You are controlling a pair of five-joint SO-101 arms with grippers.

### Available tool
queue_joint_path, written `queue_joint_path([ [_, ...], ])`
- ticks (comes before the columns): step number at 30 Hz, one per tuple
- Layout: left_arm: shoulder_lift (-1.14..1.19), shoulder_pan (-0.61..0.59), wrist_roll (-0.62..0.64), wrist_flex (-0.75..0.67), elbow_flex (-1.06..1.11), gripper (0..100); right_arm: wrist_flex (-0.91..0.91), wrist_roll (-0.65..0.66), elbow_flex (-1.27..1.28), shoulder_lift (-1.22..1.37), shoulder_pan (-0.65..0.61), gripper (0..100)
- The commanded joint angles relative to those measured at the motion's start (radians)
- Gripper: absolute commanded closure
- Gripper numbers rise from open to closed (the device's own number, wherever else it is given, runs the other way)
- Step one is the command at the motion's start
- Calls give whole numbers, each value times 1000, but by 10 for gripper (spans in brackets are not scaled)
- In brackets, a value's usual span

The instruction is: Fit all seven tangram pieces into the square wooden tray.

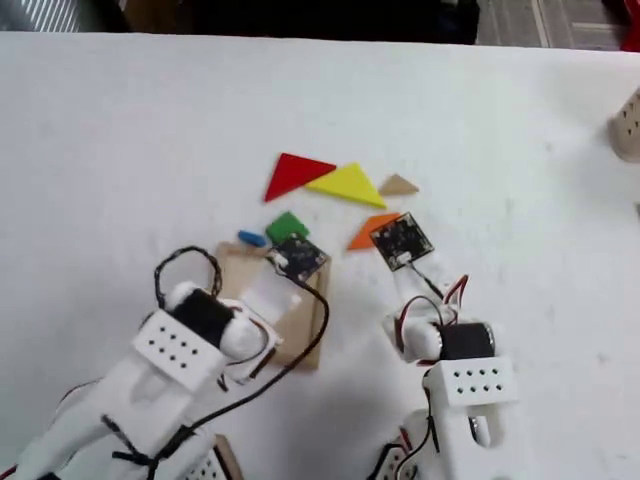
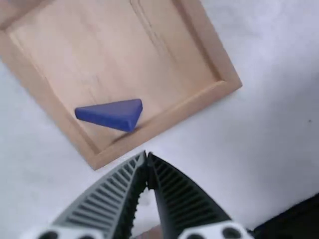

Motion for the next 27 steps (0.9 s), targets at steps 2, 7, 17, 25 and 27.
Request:
queue_joint_path([
  [2,64,30,83,-112,-55,976,-19,8,-8,-8,12,981],
  [7,111,-19,187,-307,3,976,-18,8,-9,-8,12,981],
  [17,125,-127,287,-577,92,976,-16,9,-9,-8,13,981],
  [25,-150,-120,287,-543,173,976,-16,9,-9,-8,13,981],
  [27,-160,-119,310,-657,229,976,-16,9,-9,-8,13,981],
])
